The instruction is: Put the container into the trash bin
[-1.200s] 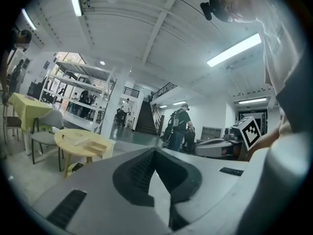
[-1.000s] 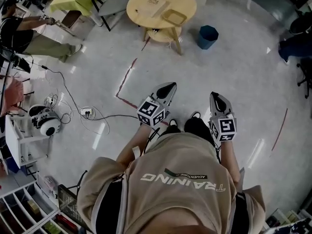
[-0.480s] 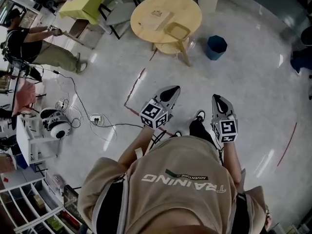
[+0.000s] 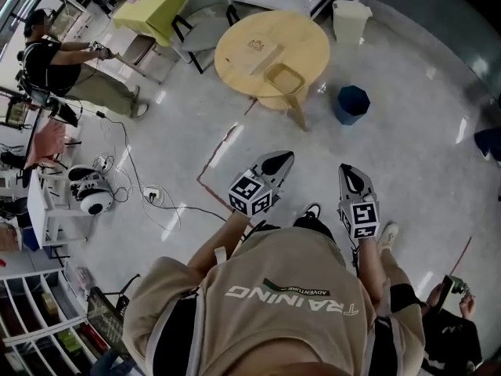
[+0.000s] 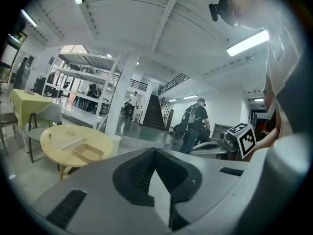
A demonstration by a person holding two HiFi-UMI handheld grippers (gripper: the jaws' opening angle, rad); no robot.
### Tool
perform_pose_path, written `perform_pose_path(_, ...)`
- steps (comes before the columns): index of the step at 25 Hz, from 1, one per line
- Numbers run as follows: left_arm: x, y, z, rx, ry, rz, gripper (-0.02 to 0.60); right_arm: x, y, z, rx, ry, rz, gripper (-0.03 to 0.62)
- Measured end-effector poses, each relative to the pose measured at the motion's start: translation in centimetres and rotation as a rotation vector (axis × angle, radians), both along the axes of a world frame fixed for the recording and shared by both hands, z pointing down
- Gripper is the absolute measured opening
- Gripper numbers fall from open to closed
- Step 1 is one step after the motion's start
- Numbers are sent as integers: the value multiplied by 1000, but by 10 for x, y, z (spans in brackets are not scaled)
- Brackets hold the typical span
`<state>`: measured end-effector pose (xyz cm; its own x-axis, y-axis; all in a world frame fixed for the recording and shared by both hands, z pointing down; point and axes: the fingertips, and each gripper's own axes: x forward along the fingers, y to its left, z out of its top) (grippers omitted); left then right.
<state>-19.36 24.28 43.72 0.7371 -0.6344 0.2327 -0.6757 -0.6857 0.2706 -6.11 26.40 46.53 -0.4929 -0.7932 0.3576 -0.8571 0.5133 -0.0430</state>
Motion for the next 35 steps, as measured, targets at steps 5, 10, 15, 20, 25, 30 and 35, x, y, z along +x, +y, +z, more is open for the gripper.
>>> perform_pose_path(5, -2, -19, -1, -10, -31, -53, 0, 1, -28, 2, -8, -16, -45, -5)
perform_pose_path(10, -5, -33, 14, -49, -48, -64, 0, -3, -45, 10, -23, -32, -56, -5)
perform_pose_path(15, 0, -55, 28, -59, -32, -45, 0, 2, -51, 26, -56, -27, -30, -5)
perform_pose_path(20, 3, -99, 30, -41, -5, -11, 0, 11, -82, 21, -57, -13, 30, -5)
perform_pose_path(25, -6, -161, 9, 30, -12, -2, 0, 4, -136, 3, -35, -3, 60, -5)
perform_pose_path(30, -28, -216, 16, 9, -3, -2, 0, -13, -195, -14, 1, -3, 75, -3)
perform_pose_path(35, -32, -252, 26, -12, 11, 59, 0, -9, -238, -9, -9, -44, 160, -3)
